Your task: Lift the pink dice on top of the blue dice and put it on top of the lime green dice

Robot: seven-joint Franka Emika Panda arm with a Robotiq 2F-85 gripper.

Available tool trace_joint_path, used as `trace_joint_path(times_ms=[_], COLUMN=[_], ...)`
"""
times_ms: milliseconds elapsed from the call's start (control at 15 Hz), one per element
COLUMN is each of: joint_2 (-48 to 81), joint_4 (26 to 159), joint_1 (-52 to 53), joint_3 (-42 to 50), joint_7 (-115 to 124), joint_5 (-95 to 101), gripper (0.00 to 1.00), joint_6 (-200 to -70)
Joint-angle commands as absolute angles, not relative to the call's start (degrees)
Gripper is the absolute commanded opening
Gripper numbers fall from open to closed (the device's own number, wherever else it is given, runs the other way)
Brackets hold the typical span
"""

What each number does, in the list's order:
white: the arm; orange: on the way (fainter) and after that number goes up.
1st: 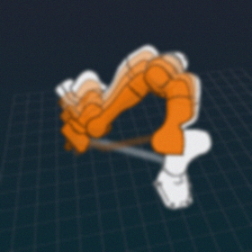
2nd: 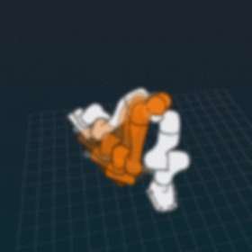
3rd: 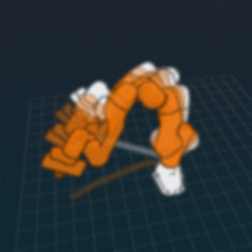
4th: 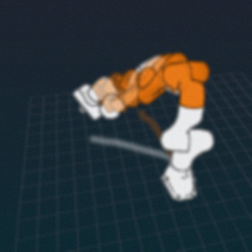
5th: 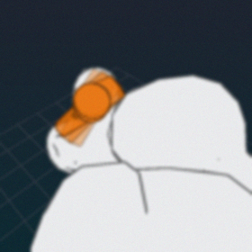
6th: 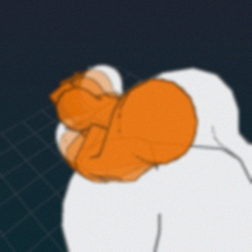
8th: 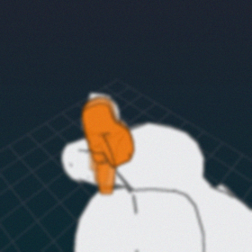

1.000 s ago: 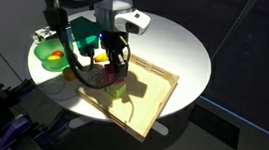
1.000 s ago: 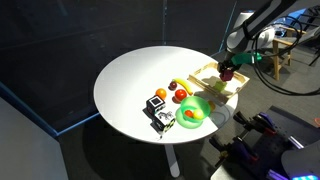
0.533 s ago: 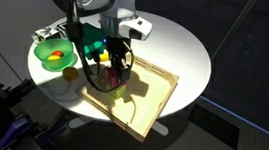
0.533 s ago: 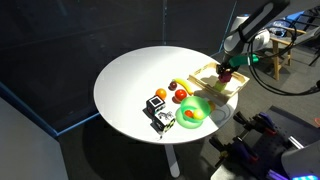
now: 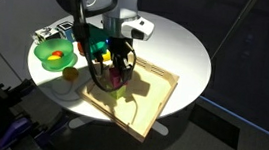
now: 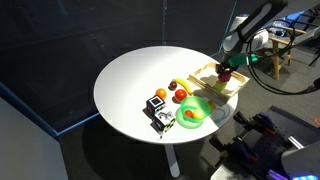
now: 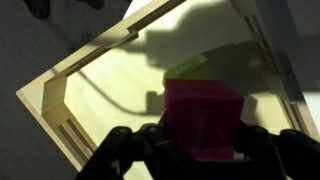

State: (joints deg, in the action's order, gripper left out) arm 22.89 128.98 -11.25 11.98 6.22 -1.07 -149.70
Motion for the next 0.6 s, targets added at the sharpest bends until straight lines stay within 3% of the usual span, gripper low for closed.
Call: trace_joint_path(times_ms=[0, 533], joint_2=[23.3, 24.2], joint_4=[127.9, 128.1], joint_1=[-12.1, -12.0], joint_3=[11.5, 11.6], joint_7=[4.5, 4.7], joint_5=[-2.0, -1.8], gripper=[0.25, 0.25], joint_6=[-149.4, -149.6])
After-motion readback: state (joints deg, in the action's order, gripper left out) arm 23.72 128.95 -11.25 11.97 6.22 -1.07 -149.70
